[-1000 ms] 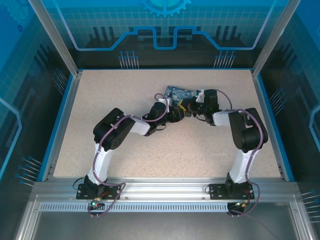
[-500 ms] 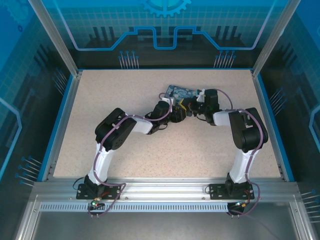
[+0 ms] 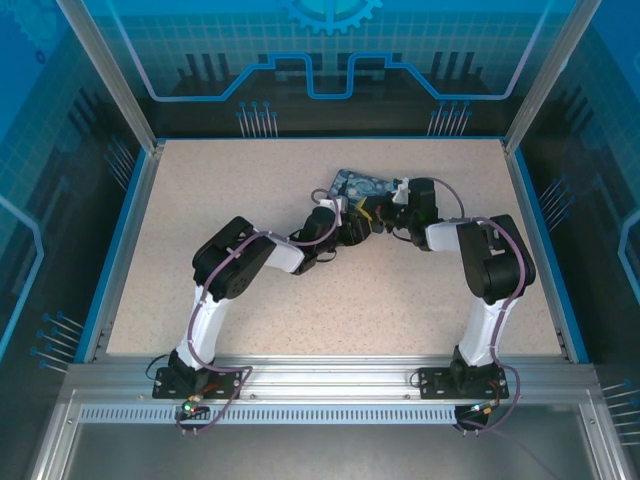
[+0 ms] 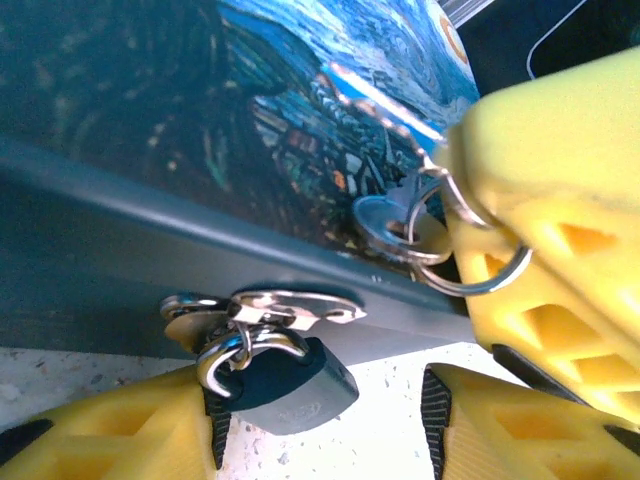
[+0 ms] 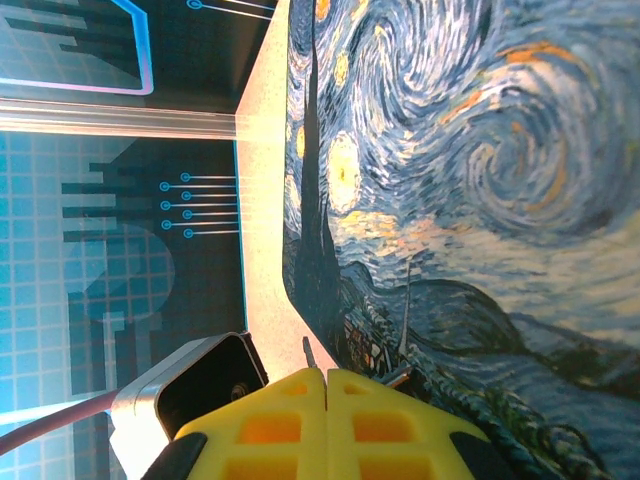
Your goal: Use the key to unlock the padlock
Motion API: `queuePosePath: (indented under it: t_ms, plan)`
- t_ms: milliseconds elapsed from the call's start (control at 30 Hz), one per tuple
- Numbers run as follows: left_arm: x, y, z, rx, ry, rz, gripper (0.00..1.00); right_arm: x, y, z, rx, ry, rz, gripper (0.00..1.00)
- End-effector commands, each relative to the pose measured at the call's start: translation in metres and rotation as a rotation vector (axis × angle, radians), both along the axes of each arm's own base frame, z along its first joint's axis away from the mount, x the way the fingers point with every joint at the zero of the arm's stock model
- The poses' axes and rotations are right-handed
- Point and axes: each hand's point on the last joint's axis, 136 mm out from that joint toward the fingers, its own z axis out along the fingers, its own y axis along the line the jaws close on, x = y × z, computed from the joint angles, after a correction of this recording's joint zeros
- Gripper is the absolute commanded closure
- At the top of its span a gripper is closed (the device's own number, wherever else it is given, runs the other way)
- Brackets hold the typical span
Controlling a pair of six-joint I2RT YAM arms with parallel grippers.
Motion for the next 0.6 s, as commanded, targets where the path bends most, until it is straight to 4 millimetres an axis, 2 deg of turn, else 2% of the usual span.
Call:
queuePosePath:
  t_ms: [0, 167, 567]
  plan:
    - [0.0062, -0.0015, 0.0214, -0.113, -0.044, 0.023, 0.46, -0.0159, 0.0082, -0.0334, -0.022, 0.117, 0.038, 1.00]
    - [0.0093, 0.0019, 0.0170, -0.119, -0.034, 0.047, 0.49, -0.0149, 0.0085, -0.0335, -0.020, 0.118, 0.038, 1.00]
    - [0.0101, 0.0054, 0.0160, -0.160, -0.028, 0.074, 0.65, -0.0148, 0.0089, -0.0355, -0.021, 0.123, 0.037, 1.00]
